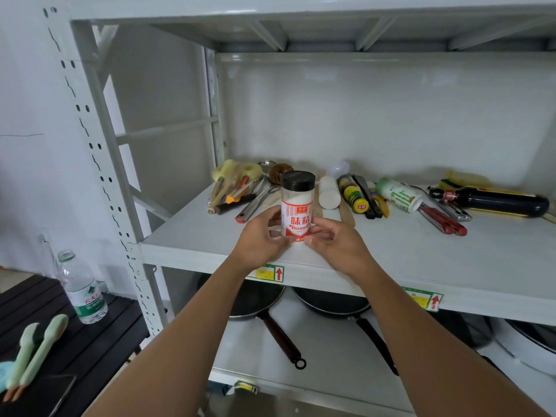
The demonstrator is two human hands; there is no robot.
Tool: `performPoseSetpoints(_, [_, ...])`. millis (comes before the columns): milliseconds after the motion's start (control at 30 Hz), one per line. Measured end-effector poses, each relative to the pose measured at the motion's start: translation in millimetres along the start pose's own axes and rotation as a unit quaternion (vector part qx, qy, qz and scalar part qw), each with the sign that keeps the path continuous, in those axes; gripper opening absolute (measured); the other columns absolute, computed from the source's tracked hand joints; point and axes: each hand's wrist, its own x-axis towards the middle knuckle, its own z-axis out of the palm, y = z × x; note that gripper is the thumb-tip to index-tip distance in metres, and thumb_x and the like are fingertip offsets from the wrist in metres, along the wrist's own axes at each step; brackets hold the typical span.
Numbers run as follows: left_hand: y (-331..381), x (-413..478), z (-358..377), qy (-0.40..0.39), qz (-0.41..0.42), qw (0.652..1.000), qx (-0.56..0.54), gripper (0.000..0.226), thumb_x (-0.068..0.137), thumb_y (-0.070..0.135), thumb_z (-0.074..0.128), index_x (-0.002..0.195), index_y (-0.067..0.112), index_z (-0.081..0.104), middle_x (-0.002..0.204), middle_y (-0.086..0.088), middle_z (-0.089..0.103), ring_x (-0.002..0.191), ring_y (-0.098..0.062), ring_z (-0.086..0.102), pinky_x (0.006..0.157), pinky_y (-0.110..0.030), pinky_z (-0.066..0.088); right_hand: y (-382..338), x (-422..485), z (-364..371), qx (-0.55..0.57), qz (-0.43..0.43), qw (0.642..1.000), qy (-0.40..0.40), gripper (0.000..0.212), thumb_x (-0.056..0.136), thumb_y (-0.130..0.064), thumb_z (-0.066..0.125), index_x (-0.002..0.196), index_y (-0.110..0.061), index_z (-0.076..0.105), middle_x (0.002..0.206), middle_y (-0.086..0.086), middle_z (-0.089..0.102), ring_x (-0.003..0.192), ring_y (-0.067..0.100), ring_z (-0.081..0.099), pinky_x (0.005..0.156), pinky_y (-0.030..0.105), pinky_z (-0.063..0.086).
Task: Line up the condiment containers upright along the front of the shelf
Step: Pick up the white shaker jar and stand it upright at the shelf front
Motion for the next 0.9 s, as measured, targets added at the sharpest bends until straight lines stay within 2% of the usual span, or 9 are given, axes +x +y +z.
performPoseSetpoints(100, [-0.2, 1.7, 1.9, -0.003, -0.009, 1.0, 0.009, 0.073, 0.077, 0.034, 0.089, 0.142, 0.028, 0.056, 0.132, 0.011, 0.066, 0.117, -0.007, 0.062, 0.093, -0.019, 0.049, -2.6, -3.8, -1.9, 0.006, -0.004, 1.0, 0.002, 0.051, 0.094, -0.028, 0.076, 0.144, -0.028, 0.064, 0.134, -0.008, 0.073, 0.119, 0.013, 0.067, 0.112, 0.042, 0.051])
performPoseSetpoints(233, [2.9, 2.0, 2.8, 0.007, -0.01, 1.0, 0.024, 0.065, 0.082, 0.03, 0.086, 0.14, 0.026, 0.058, 0.13, 0.013, 0.057, 0.113, -0.005, 0.054, 0.082, -0.011, 0.042, -2.7, -6.2, -2.7, 0.026, -0.008, 1.0, 0.006, 0.046, 0.095, -0.025, 0.075, 0.141, -0.028, 0.067, 0.131, -0.009, 0.074, 0.117, 0.009, 0.068, 0.111, 0.041, 0.052])
performPoseSetpoints(367, [2.4, 2.5, -0.8, -0.013, -0.032, 0.999, 0.01, 0.062, 0.087, 0.022, 0.081, 0.143, 0.026, 0.057, 0.137, 0.007, 0.063, 0.119, -0.009, 0.055, 0.097, -0.025, 0.043, -1.3, -5.1, -2.0, 0.03, 0.0, 0.999, 0.014, 0.046, 0.095, -0.024, 0.075, 0.14, -0.024, 0.067, 0.127, -0.007, 0.076, 0.114, 0.009, 0.07, 0.111, 0.04, 0.053])
performPoseSetpoints(467, [0.9, 3.1, -3.4, -0.035, -0.044, 0.998, 0.001, 0.065, 0.09, 0.018, 0.078, 0.149, 0.028, 0.051, 0.139, 0.01, 0.062, 0.125, -0.007, 0.053, 0.1, -0.025, 0.04, 1.1, -4.5, -1.6, 0.037, 0.003, 0.999, 0.014, 0.045, 0.094, -0.023, 0.076, 0.139, -0.023, 0.069, 0.123, -0.007, 0.077, 0.113, 0.008, 0.071, 0.111, 0.04, 0.053])
performPoseSetpoints(567, [2.5, 3.2, -3.6, -0.054, -0.049, 0.997, -0.009, 0.069, 0.085, 0.021, 0.083, 0.146, 0.029, 0.051, 0.125, 0.018, 0.059, 0.113, -0.001, 0.055, 0.095, -0.018, 0.042, 2.2, -3.9, -1.9, 0.045, 0.009, 0.999, 0.019, 0.043, 0.095, -0.023, 0.076, 0.138, -0.023, 0.07, 0.123, -0.007, 0.077, 0.113, 0.009, 0.071, 0.111, 0.039, 0.053])
performPoseSetpoints(633, [2.5, 3.4, -2.2, -0.052, -0.051, 0.997, -0.015, 0.073, 0.08, 0.026, 0.087, 0.144, 0.03, 0.052, 0.121, 0.019, 0.06, 0.107, 0.001, 0.056, 0.094, -0.019, 0.045, 3.0, -3.0, -1.8, 0.048, 0.006, 0.999, 0.02, 0.042, 0.096, -0.023, 0.075, 0.137, -0.023, 0.07, 0.122, -0.008, 0.077, 0.113, 0.008, 0.071, 0.11, 0.038, 0.054])
performPoseSetpoints(767, [0.9, 3.9, 1.8, -0.034, -0.048, 0.998, -0.007, 0.076, 0.079, 0.031, 0.088, 0.146, 0.028, 0.052, 0.136, 0.01, 0.064, 0.12, -0.009, 0.059, 0.103, -0.029, 0.047, 2.6, -1.5, -1.1, 0.044, 0.008, 0.999, 0.021, 0.041, 0.096, -0.023, 0.074, 0.137, -0.023, 0.07, 0.124, -0.006, 0.077, 0.113, 0.01, 0.071, 0.111, 0.039, 0.053])
performPoseSetpoints(900, [1.8, 3.1, 1.0, -0.038, -0.052, 0.998, -0.014, 0.077, 0.082, 0.026, 0.086, 0.149, 0.027, 0.048, 0.139, 0.009, 0.062, 0.121, -0.007, 0.057, 0.102, -0.026, 0.045, 2.3, -2.2, 0.1, 0.042, 0.012, 0.999, 0.024, 0.041, 0.096, -0.023, 0.075, 0.137, -0.023, 0.071, 0.126, -0.005, 0.076, 0.114, 0.011, 0.071, 0.111, 0.04, 0.053])
